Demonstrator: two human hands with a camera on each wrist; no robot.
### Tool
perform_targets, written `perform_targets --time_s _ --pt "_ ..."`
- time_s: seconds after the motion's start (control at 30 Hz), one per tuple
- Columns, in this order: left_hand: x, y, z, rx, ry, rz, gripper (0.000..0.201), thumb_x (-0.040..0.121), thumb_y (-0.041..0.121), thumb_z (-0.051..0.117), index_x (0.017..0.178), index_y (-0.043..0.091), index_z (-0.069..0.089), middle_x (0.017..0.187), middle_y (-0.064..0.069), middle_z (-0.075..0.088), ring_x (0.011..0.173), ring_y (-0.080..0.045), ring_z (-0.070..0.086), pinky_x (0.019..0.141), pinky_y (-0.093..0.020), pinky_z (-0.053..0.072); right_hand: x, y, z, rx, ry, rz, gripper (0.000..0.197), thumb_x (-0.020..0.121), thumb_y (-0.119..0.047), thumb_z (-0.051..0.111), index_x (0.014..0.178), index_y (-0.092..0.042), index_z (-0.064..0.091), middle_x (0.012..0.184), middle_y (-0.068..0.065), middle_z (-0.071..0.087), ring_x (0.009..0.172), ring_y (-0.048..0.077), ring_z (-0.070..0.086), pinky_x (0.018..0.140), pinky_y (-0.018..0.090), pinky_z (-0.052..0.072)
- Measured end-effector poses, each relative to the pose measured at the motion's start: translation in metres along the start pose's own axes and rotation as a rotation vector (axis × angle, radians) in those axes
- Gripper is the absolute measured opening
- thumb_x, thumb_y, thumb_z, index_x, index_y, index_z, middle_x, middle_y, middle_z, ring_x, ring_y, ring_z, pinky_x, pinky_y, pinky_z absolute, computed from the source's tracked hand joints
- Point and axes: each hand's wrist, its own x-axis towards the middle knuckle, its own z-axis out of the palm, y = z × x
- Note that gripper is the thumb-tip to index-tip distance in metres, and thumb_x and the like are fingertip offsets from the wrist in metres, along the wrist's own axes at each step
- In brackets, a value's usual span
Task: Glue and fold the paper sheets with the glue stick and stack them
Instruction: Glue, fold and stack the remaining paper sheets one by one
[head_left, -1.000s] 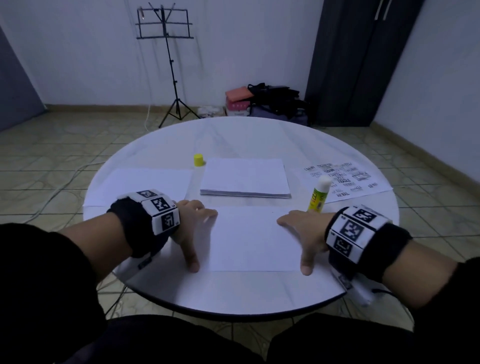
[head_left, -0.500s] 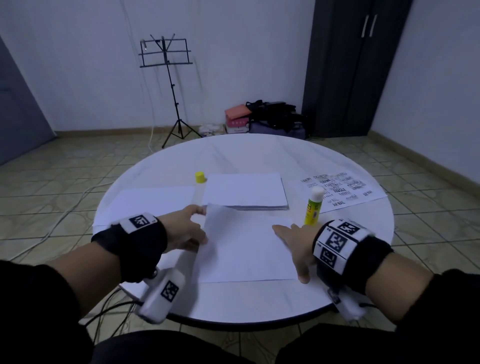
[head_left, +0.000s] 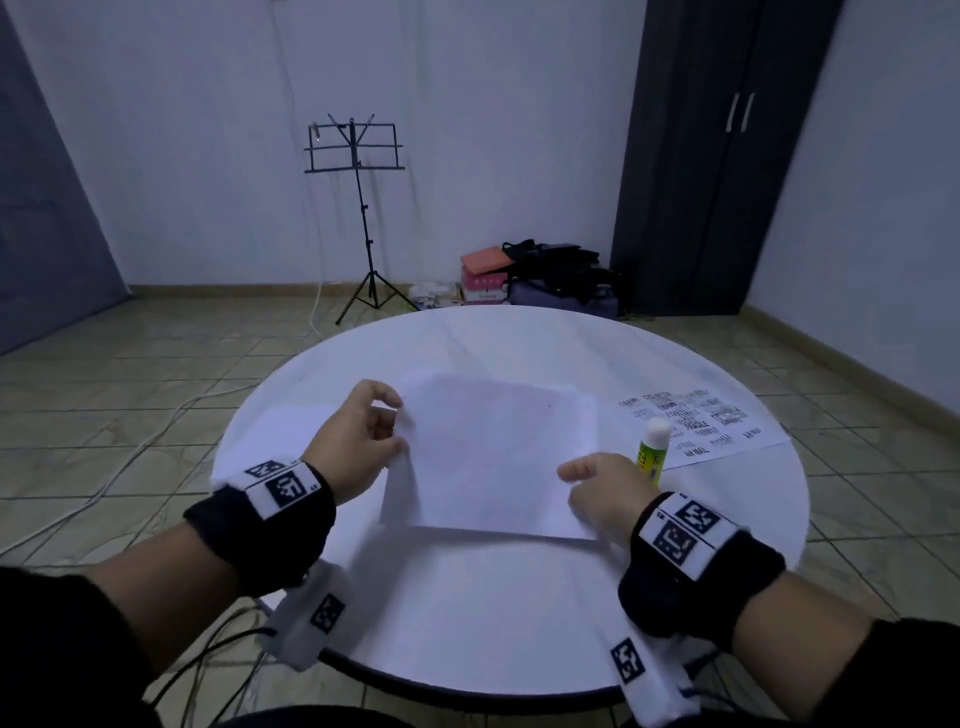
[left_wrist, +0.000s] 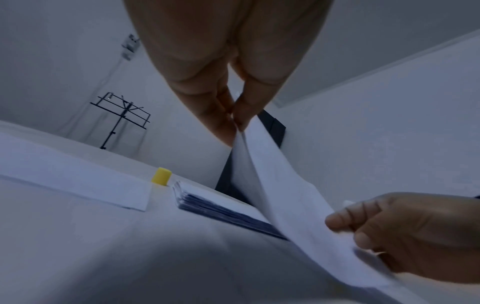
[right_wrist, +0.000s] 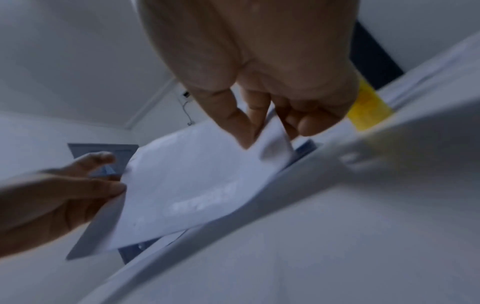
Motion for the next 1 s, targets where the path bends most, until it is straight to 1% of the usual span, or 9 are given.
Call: perform_targets --time_s 0.07,0.13,0.3,0.4,0.5,0.57,0.67,0.87,1.0 --pt "0.02 -0.004 0.004 0.122 -0.005 -0.013 0.032 0.087 -0.004 0.053 0.092 0.026 0.062 0.093 -0.012 0.066 0.08 -0.022 0.058 0.076 -0.041 0.051 0.009 -0.012 0.001 -0.087 0.036 -0.031 0.046 0.091 0.006 0.039 0.132 -0.011 0.052 0.132 0.005 0.053 0.115 0.019 0.053 0.095 0.023 0.042" --pt "0.043 -0.002 0.011 0.288 -0.023 -0.015 0.034 0.09 0.003 0.052 0.114 0.022 0.067 0.102 -0.007 0.065 0.085 -0.017 0.056 0.073 -0.026 0.045 0.024 -0.026 0.002 -0.191 0.081 -0.052 0.046 0.091 0.006 0.038 0.135 -0.005 0.048 0.141 0.011 0.044 0.125 0.025 0.048 0.101 0.027 0.039" --pt "0.095 0.01 0.028 0.532 -0.227 -0.109 0.064 0.088 0.017 0.063 0.146 0.021 0.036 0.139 -0.008 0.049 0.121 -0.021 0.052 0.087 -0.018 0.037 0.069 -0.052 0.003 -0.43 0.132 0.022 0.006 0.084 -0.011 0.054 0.09 -0.009 0.053 0.129 0.013 0.043 0.112 0.031 0.046 0.087 0.03 0.04" --pt "0.117 0.005 0.042 0.691 -0.373 -0.169 0.074 0.085 0.034 0.068 0.147 0.016 0.032 0.147 -0.003 0.039 0.13 -0.021 0.044 0.103 -0.026 0.035 0.091 -0.056 0.0 -0.548 0.077 0.095 0.053 0.078 -0.029 0.069 0.125 -0.013 0.048 0.141 0.009 0.034 0.126 0.027 0.038 0.095 0.034 0.038" --pt "0.126 0.006 0.052 0.868 -0.526 -0.188 0.039 0.081 0.053 0.066 0.1 0.022 0.053 0.12 -0.005 0.054 0.1 -0.015 0.053 0.082 -0.024 0.04 0.104 -0.051 -0.003 -0.661 -0.028 0.144 0.077 0.063 -0.051 0.078 0.125 -0.017 0.047 0.139 0.01 0.039 0.123 0.027 0.046 0.092 0.037 0.041" --pt "0.131 0.001 0.058 0.904 -0.591 -0.205 0.063 0.074 0.057 0.072 0.119 0.019 0.048 0.135 -0.006 0.05 0.115 -0.018 0.05 0.092 -0.028 0.038 0.107 -0.046 -0.004 -0.748 -0.097 0.154 0.087 0.053 -0.06 0.079 0.123 -0.019 0.047 0.13 0.007 0.051 0.114 0.026 0.053 0.085 0.036 0.044" --pt "0.13 -0.002 0.063 0.991 -0.559 -0.209 0.107 0.069 0.051 0.078 0.148 0.011 0.018 0.148 -0.007 0.037 0.135 -0.026 0.039 0.108 -0.035 0.034 0.112 -0.039 -0.005 -0.77 -0.091 0.104 0.068 0.059 -0.049 0.081 0.106 -0.02 0.043 0.118 0.001 0.058 0.096 0.025 0.055 0.076 0.033 0.045" --pt "0.127 -0.008 0.07 1.119 -0.514 -0.164 0.076 0.072 0.047 0.077 0.129 0.007 0.046 0.124 -0.008 0.06 0.112 -0.025 0.058 0.092 -0.034 0.047 0.105 -0.041 0.0 -0.817 -0.04 0.068 0.043 0.069 -0.032 0.077 0.068 -0.02 0.035 0.093 0.002 0.049 0.097 0.024 0.055 0.08 0.031 0.048" --pt "0.109 -0.003 0.072 1.149 -0.42 -0.162 0.085 0.067 0.054 0.078 0.128 0.01 0.037 0.132 -0.013 0.047 0.114 -0.032 0.054 0.088 -0.038 0.046 0.092 -0.04 0.009 -0.765 0.144 0.038 0.041 0.078 -0.03 0.065 0.11 -0.016 0.044 0.119 0.007 0.039 0.119 0.026 0.038 0.096 0.038 0.04"
